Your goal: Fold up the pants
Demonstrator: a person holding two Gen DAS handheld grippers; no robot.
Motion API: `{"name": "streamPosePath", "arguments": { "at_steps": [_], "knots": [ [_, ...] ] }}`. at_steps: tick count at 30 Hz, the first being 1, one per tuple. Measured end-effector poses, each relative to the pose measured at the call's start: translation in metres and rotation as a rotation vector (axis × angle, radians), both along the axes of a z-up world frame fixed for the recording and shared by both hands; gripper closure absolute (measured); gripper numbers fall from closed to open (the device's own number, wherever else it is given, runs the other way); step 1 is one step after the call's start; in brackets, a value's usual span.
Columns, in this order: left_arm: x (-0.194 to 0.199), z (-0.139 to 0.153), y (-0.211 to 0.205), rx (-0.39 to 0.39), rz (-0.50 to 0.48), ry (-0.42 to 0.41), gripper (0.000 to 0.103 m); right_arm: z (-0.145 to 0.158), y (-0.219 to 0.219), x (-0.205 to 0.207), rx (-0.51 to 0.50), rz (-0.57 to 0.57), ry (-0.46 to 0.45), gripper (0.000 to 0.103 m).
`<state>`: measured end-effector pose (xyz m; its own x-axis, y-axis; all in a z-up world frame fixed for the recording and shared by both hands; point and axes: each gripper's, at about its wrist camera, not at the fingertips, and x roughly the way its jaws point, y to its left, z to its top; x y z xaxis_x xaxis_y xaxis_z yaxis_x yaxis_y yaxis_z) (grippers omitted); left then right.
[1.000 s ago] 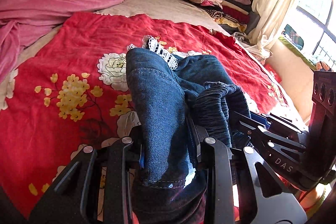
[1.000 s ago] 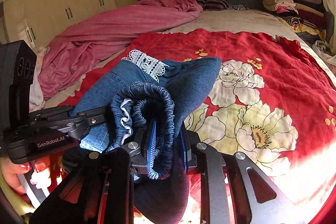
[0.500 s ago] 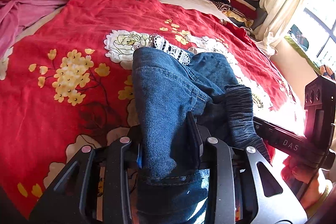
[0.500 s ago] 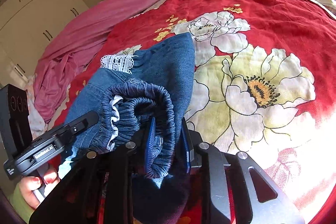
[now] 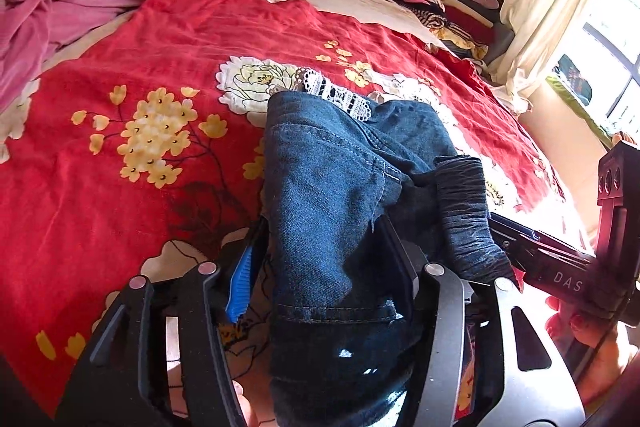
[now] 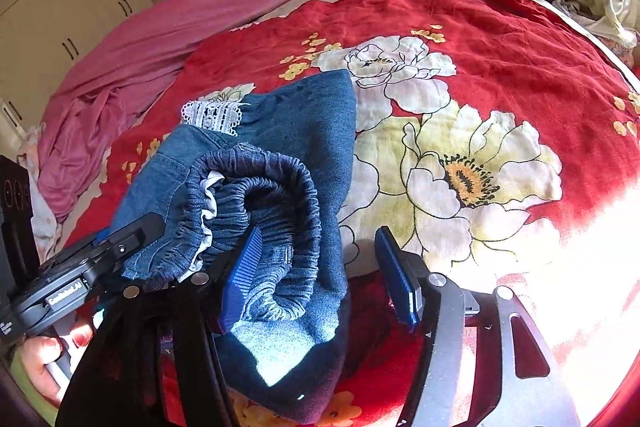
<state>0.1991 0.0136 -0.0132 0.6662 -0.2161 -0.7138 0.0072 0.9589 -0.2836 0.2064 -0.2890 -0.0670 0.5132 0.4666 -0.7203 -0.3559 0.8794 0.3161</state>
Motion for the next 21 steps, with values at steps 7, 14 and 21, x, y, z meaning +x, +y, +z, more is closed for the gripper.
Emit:
{"name": "streamPosePath", "arguments": {
  "at_steps": [7,14,21],
  "knots": [
    [-0.005,0.006,0.004,-0.006,0.011,-0.013,0.035,0.009,-0.01,-0.007,0.012,-0.043,-0.033,0.027],
    [-0.01,0.011,0.007,-0.008,0.018,-0.017,0.016,0.019,-0.018,-0.014,0.013,-0.081,-0.062,0.016],
    [-0.015,0.016,0.008,-0.002,0.02,-0.027,0.01,0.03,-0.023,-0.02,0.006,-0.097,-0.096,0.012]
  ]
}}
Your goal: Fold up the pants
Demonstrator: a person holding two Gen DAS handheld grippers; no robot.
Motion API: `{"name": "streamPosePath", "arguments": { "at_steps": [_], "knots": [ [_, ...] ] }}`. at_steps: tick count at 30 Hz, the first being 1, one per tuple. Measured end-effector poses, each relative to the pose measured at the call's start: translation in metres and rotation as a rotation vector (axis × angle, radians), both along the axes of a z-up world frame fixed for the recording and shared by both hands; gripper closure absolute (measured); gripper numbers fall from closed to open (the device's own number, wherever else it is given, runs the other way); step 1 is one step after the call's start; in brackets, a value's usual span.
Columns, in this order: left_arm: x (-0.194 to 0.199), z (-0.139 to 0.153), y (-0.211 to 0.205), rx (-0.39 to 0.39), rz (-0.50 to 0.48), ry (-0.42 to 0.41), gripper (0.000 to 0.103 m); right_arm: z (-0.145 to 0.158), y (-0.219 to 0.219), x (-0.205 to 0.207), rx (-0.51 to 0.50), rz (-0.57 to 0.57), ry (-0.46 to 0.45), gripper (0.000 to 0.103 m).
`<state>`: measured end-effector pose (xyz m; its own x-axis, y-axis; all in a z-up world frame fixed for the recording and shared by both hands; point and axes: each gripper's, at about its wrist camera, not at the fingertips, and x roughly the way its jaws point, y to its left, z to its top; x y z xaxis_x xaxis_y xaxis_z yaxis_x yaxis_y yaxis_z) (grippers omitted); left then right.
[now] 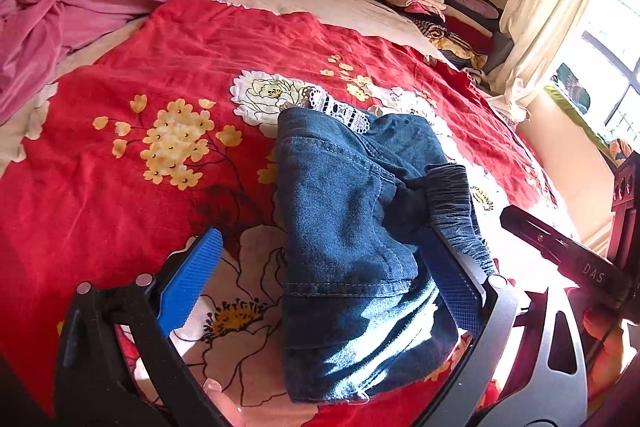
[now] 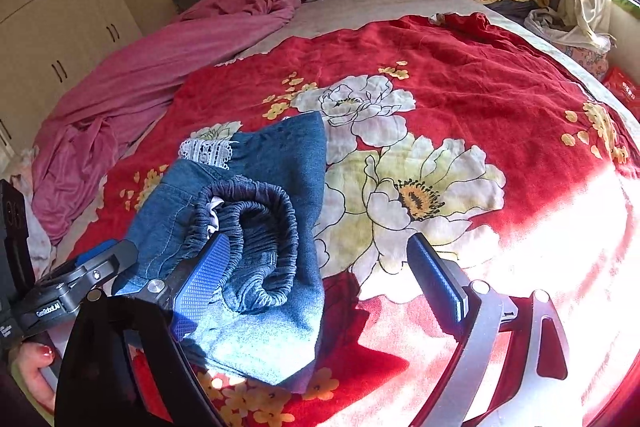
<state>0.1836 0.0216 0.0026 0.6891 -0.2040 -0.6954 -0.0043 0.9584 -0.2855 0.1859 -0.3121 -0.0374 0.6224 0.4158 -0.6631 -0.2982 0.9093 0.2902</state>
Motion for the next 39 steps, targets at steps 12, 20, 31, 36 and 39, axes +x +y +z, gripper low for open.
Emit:
{"name": "streamPosePath", "arguments": {
  "at_steps": [12,20,31,36,39],
  "knots": [
    [-0.009,0.01,0.004,0.002,0.017,-0.019,0.01,0.016,-0.005,-0.014,-0.015,-0.029,-0.067,0.005],
    [-0.023,0.021,0.005,-0.001,0.018,-0.046,0.01,0.032,-0.006,-0.03,-0.032,-0.02,-0.12,0.005],
    [-0.063,0.038,0.001,0.027,0.016,-0.093,0.01,0.047,-0.01,-0.077,-0.046,0.006,-0.194,0.005],
    [-0.086,0.049,-0.003,0.07,0.012,-0.135,0.01,0.051,-0.016,-0.101,-0.035,0.008,-0.225,0.005],
    [-0.1,0.053,-0.005,0.086,0.015,-0.152,0.01,0.054,-0.019,-0.115,-0.046,0.016,-0.246,0.005]
  ]
}}
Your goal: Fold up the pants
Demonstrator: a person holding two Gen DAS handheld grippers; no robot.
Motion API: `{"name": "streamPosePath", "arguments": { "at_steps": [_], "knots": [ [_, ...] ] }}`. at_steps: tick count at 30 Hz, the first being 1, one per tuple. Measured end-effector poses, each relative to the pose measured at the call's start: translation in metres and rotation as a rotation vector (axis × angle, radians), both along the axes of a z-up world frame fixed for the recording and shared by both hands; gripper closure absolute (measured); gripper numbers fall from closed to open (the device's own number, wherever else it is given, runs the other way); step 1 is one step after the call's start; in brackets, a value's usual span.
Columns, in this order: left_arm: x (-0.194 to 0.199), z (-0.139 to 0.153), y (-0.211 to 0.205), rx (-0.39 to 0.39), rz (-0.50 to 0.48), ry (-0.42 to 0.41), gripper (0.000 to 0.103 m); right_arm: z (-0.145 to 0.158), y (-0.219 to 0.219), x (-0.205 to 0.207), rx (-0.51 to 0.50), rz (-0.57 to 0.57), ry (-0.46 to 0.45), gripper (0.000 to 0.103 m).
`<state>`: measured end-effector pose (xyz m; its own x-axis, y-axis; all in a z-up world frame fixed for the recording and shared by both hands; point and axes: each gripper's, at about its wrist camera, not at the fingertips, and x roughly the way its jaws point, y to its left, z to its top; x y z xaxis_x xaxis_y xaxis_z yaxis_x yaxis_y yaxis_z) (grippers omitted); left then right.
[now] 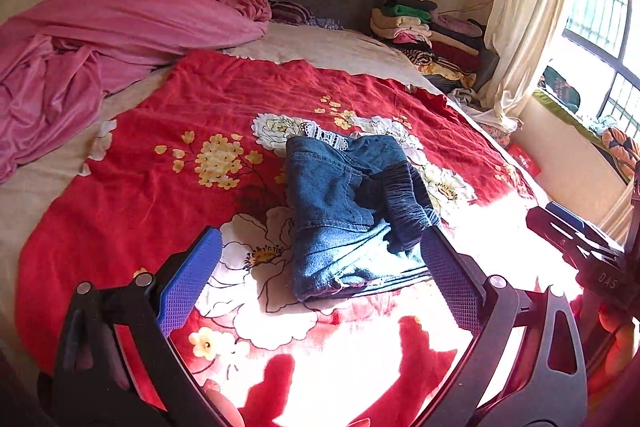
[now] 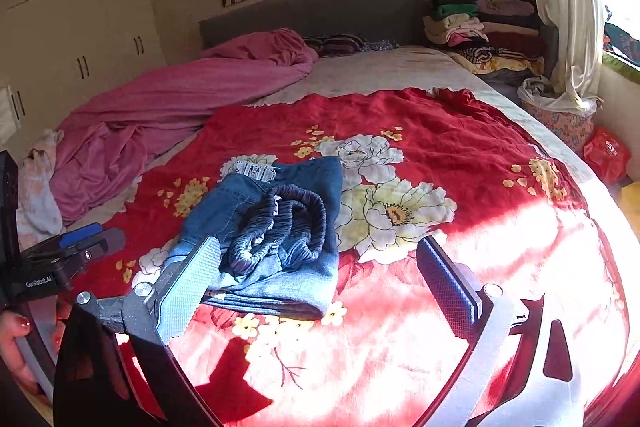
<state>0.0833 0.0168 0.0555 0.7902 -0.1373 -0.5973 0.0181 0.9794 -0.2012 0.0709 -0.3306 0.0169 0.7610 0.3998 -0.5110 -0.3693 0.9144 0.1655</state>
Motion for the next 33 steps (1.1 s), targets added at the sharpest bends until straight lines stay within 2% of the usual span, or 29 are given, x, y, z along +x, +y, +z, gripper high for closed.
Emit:
{"name": "streamPosePath", "arguments": {
  "at_steps": [7,12,15,18,27,33],
  "knots": [
    [-0.03,-0.007,-0.005,0.024,-0.001,0.002,0.01,-0.006,-0.009,-0.031,-0.008,0.002,-0.012,0.005],
    [-0.047,-0.024,-0.003,0.008,0.012,0.022,0.01,-0.016,-0.014,-0.051,-0.024,-0.006,-0.008,0.005],
    [-0.055,-0.033,-0.003,0.029,0.017,0.028,0.01,-0.024,-0.016,-0.062,-0.036,-0.015,-0.004,0.005],
    [-0.063,-0.039,-0.001,0.012,0.013,0.031,0.01,-0.032,-0.017,-0.07,-0.044,-0.023,0.001,0.005],
    [-0.078,-0.053,-0.006,0.026,0.004,0.039,0.01,-0.044,-0.008,-0.089,-0.06,-0.012,-0.026,0.005],
    [-0.085,-0.053,-0.009,0.02,-0.005,0.005,0.01,-0.043,-0.002,-0.095,-0.053,0.0,-0.048,0.005]
  ]
}}
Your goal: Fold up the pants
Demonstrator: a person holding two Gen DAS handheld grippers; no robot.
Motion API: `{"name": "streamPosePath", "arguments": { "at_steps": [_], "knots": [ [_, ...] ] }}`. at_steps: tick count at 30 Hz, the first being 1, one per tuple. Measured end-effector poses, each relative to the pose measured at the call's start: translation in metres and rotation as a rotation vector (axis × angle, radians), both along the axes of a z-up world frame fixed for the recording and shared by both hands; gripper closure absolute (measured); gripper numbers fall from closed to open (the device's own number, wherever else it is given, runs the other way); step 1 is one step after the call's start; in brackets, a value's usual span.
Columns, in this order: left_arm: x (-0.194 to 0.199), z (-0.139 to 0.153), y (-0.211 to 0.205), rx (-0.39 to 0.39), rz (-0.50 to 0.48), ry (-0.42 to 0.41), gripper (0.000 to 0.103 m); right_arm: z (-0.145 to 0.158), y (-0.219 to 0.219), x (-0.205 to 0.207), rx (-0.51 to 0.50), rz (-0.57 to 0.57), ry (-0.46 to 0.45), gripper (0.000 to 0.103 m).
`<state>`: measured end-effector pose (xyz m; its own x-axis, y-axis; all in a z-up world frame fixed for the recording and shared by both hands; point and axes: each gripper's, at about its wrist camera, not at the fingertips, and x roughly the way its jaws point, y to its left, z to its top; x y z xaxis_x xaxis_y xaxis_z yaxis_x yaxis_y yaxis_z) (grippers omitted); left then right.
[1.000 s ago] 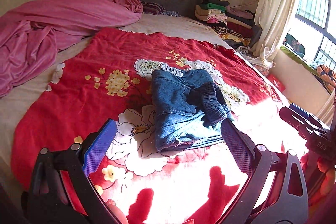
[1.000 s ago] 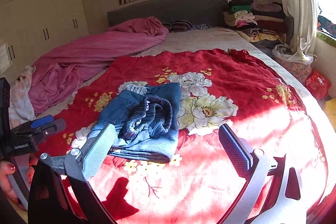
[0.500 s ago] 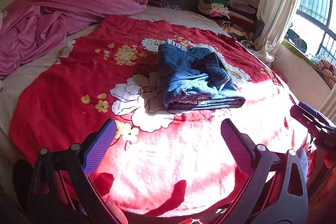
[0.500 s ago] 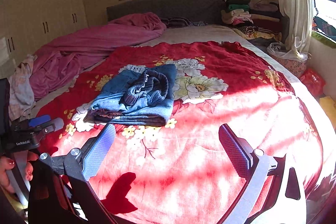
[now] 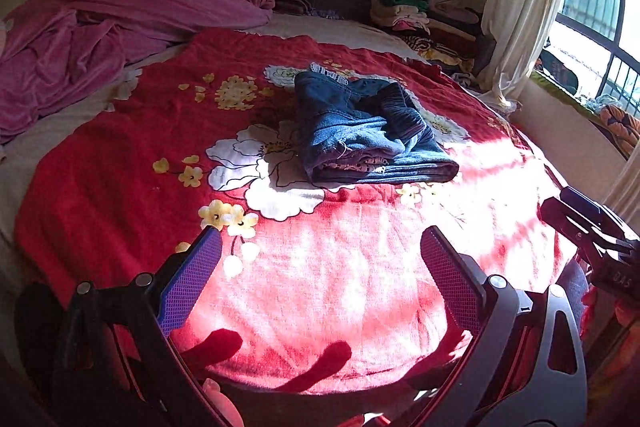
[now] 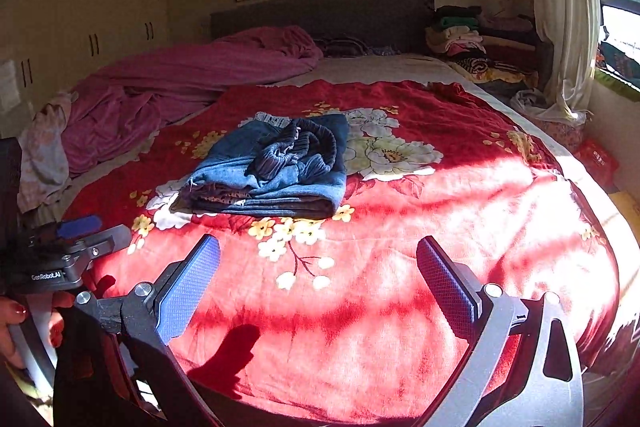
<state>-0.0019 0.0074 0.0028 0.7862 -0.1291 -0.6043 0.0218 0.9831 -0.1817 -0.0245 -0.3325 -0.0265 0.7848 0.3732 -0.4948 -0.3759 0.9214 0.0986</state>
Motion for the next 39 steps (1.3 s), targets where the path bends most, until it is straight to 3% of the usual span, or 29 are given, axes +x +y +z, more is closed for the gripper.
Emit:
{"name": "streamPosePath", "arguments": {
  "at_steps": [10,18,39],
  "knots": [
    [-0.002,-0.008,-0.01,0.01,-0.022,-0.001,0.01,-0.02,-0.006,-0.001,-0.005,-0.051,0.034,0.005],
    [0.005,-0.028,-0.012,0.013,-0.022,0.068,0.01,-0.047,-0.005,0.006,-0.021,-0.059,0.083,0.005],
    [0.006,-0.032,-0.01,0.017,-0.004,0.091,0.01,-0.046,-0.004,0.005,-0.031,-0.059,0.081,0.005]
  ]
}}
